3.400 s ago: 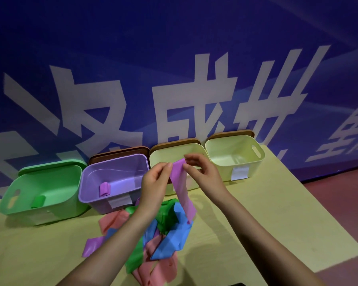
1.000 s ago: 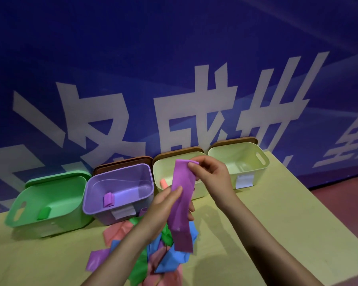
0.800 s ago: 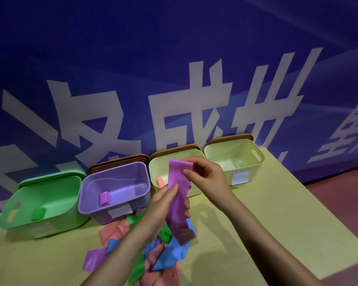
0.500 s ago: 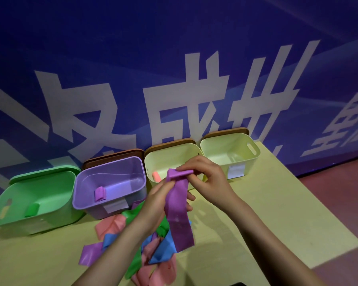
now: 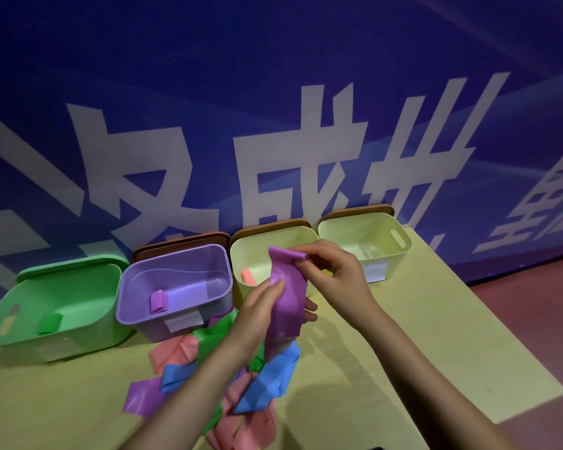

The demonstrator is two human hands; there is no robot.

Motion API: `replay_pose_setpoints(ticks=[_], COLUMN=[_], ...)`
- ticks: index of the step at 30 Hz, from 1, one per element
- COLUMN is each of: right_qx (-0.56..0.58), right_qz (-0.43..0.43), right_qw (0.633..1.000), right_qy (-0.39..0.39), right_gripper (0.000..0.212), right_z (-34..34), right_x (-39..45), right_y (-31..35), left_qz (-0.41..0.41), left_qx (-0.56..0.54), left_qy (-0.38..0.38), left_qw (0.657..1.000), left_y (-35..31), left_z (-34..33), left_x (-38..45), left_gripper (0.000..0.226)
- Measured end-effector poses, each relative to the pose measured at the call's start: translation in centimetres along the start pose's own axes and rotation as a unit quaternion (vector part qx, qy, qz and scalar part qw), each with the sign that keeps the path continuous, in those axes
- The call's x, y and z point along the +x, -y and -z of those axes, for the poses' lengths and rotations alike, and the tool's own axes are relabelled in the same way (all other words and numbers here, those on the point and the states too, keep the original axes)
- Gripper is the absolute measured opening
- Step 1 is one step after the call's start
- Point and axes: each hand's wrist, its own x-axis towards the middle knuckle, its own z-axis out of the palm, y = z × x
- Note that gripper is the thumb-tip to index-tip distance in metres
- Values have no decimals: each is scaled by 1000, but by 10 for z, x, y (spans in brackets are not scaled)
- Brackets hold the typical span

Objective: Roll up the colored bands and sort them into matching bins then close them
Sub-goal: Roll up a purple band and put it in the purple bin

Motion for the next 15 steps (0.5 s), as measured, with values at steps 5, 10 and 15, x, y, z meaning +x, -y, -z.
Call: replay_pose_setpoints(ticks=[5,10,15], right_qx=[149,164,128], right_qz=[-111,-160,-135], right_qw=[983,973,983], right_qy=[14,2,-5], right_gripper=[26,18,25], right_z=[-10,-17,-20], right_x=[2,8,8], right_y=[7,5,4], left_qz=[-11,-6,-17], left_qx=[30,31,32], left_qy=[-30,-34,-52], left_qw=[999,999,998], left_y=[0,-1,0], left_z=[7,11,13], left_x=[-2,-1,3], left_gripper=[29,28,27])
